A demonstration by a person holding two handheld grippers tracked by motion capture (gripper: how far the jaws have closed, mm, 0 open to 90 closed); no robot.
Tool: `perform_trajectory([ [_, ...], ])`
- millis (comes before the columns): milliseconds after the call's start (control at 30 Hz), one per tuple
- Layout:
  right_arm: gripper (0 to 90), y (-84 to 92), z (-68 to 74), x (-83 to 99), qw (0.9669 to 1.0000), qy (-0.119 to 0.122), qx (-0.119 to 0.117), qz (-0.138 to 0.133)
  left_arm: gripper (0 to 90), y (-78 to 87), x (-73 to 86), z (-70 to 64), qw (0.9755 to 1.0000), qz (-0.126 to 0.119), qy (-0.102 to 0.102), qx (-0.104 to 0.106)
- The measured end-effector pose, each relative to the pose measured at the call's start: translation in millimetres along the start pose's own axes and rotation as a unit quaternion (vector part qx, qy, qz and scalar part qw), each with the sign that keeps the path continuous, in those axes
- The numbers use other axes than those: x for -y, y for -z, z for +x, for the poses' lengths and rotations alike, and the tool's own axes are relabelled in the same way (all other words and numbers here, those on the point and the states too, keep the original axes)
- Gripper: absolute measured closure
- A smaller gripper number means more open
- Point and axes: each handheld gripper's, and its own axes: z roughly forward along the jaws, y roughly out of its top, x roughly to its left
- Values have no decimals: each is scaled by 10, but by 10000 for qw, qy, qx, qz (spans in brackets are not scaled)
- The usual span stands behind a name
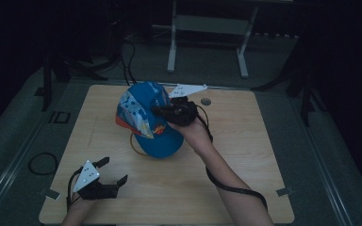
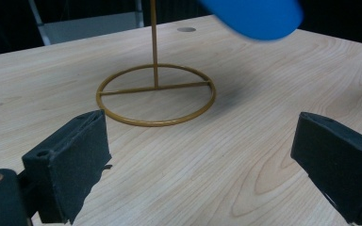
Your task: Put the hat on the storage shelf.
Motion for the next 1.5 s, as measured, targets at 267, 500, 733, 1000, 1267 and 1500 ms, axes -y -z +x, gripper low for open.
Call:
perform_trajectory([
  [267, 900, 9, -71, 206, 9998, -199, 63, 55, 53, -18, 6, -10, 10000, 22, -22, 25],
  [500, 889, 23, -94, 323, 9996, -282, 67, 57, 53, -26, 13, -11, 10000, 30, -12, 46],
  [733, 793, 79, -67, 327, 9994, -307, 67, -152, 53, -17, 13, -9, 10000, 4, -6, 34],
  [1000, 575, 235, 24, 350, 9990, -170, 130, -392, 53, -19, 15, -11, 10000, 7, 8, 42],
  [1267, 365, 340, 59, 419, 9986, -114, 145, -488, 53, -16, 23, -12, 10000, -1, 21, 51],
  [1500, 290, 387, 46, 549, 9983, -198, 101, -544, 53, -16, 23, -20, 10000, -14, 18, 59],
])
